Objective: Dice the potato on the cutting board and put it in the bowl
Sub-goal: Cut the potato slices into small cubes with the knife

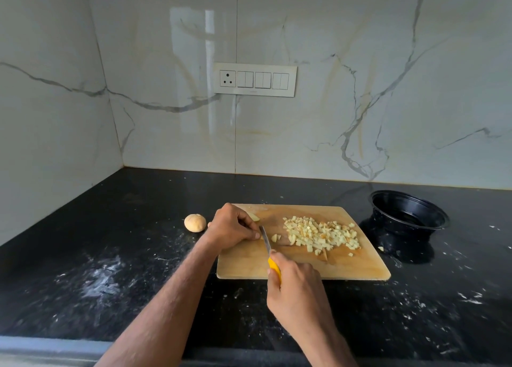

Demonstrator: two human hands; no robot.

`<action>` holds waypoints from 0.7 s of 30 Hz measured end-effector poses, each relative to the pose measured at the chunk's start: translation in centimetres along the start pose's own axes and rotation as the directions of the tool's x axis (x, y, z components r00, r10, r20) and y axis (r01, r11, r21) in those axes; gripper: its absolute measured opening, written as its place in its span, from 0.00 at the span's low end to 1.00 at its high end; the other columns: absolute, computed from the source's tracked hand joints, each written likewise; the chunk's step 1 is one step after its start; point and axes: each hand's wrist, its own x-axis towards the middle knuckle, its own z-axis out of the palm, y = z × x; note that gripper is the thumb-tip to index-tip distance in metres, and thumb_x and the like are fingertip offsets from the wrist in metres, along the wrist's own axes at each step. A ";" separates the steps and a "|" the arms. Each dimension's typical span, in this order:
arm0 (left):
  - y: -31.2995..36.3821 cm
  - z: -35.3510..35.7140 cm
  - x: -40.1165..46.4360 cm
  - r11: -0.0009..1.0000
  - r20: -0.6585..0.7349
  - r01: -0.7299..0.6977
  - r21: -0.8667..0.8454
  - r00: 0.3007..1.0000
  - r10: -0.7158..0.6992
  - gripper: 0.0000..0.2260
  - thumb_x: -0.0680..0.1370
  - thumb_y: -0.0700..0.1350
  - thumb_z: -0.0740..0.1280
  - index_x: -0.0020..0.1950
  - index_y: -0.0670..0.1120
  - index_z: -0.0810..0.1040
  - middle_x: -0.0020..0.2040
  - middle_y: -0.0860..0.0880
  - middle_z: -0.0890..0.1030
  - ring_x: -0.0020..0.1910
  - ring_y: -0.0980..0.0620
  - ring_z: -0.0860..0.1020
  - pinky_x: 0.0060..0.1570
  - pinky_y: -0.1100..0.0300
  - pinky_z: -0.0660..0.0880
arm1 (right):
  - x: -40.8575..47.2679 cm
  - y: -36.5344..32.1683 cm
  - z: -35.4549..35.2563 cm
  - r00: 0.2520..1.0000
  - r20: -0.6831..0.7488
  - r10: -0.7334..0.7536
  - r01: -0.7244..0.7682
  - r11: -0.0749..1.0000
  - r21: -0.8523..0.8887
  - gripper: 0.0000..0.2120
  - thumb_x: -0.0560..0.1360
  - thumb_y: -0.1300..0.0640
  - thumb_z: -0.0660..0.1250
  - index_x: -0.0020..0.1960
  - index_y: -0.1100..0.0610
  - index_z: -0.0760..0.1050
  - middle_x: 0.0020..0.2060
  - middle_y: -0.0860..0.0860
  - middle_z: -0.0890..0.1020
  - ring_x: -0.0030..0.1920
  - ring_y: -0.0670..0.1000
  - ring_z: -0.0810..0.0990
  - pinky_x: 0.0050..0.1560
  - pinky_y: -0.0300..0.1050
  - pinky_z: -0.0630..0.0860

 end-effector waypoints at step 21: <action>-0.3 0.3 0.1 0.995 -0.086 0.072 -0.066 0.993 -0.077 0.09 0.66 0.39 0.82 0.36 0.51 0.87 0.35 0.58 0.84 0.39 0.64 0.81 0.37 0.73 0.73 | 1.9 -0.1 -0.4 0.997 0.063 -0.036 0.038 0.999 -0.039 0.16 0.80 0.58 0.66 0.68 0.52 0.75 0.53 0.46 0.84 0.49 0.46 0.83 0.49 0.39 0.81</action>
